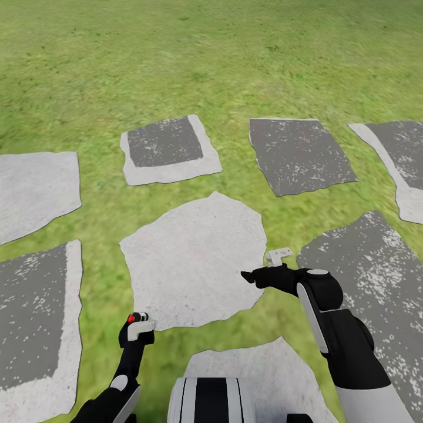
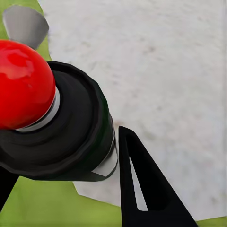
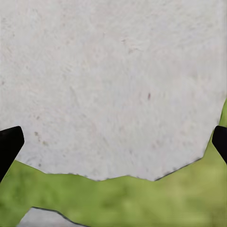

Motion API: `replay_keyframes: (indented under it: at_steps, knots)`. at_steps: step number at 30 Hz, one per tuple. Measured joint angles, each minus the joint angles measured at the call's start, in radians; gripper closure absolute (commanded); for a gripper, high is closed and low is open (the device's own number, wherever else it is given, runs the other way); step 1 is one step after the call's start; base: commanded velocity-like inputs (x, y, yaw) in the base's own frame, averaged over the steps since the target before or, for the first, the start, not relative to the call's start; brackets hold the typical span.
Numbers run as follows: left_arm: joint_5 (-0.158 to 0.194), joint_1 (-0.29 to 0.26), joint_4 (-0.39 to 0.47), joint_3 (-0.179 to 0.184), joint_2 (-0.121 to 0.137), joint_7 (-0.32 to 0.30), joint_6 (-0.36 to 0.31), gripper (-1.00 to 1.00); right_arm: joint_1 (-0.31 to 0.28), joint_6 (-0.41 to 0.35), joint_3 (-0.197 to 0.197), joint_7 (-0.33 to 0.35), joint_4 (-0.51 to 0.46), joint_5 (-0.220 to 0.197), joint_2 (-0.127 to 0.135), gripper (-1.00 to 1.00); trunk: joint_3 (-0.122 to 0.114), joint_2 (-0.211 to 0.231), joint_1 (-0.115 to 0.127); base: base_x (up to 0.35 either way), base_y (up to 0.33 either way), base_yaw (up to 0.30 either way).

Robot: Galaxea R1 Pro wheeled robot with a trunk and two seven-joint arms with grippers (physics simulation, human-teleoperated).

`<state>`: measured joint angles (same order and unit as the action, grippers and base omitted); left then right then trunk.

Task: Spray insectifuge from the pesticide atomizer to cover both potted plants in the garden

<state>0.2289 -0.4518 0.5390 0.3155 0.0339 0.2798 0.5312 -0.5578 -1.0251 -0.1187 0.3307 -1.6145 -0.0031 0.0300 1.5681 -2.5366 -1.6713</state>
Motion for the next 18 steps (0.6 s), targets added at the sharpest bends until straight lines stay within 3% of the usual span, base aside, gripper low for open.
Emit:
replay_keyframes:
  at_steps: [18]
  knots:
    - [0.000, 0.000, 0.001, 0.004, -0.017, 0.020, -0.001, 1.00, 0.000, -0.001, 0.006, 0.000, 0.000, 0.000, 0.000, -1.00, -0.008, 0.000, 0.001, 0.000, 0.000, 0.000]
